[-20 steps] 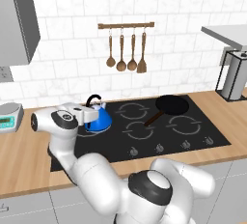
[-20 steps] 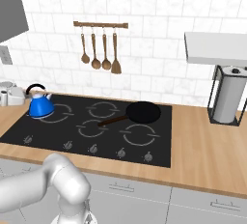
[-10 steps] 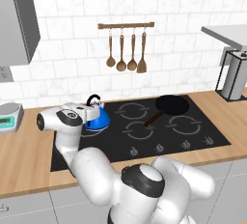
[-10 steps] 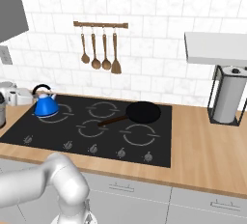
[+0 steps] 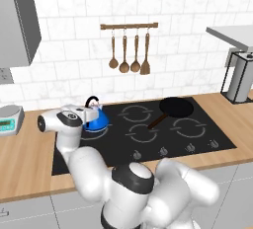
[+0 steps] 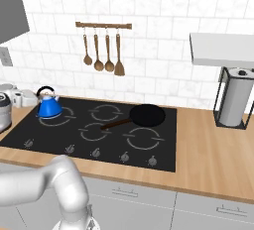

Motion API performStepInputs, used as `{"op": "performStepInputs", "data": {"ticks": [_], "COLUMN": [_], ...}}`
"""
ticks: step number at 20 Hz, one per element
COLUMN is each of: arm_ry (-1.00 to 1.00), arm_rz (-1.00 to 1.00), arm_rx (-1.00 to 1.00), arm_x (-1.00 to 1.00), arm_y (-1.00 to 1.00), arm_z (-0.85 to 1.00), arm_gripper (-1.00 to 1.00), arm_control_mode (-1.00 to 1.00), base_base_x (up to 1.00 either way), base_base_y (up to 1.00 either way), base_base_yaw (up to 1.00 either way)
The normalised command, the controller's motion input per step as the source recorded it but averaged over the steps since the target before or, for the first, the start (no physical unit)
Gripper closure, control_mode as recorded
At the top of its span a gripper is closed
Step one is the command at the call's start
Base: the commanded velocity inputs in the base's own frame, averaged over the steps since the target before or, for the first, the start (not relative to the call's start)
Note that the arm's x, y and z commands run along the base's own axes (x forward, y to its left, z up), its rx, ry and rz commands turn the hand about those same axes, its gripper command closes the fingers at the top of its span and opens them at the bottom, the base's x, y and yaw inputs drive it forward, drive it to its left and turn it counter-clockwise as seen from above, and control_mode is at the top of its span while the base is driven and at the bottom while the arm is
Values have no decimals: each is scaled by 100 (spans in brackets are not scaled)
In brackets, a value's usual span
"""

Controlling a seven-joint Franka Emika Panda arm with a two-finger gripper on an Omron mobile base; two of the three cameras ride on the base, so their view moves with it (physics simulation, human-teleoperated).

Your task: Pick the kettle from the counter and place it on a stove burner. Then turn the burner on.

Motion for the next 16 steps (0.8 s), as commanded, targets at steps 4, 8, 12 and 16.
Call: {"op": "performStepInputs", "data": {"ticks": [4,8,12,16], "arm_ry": [0,0,0,0], "arm_rz": [0,0,0,0], "arm_rx": [0,0,0,0], "arm_x": [39,40,32,13], "arm_y": [21,14,7,5], "arm_z": [-16,-21,-26,-27], "arm_gripper": [100,100,100,100], "arm_control_mode": [-100,-100,-100,-100], "base_base_x": [0,0,0,0], "base_base_y": [0,0,0,0], "base_base_yaw": [0,0,0,0]}}
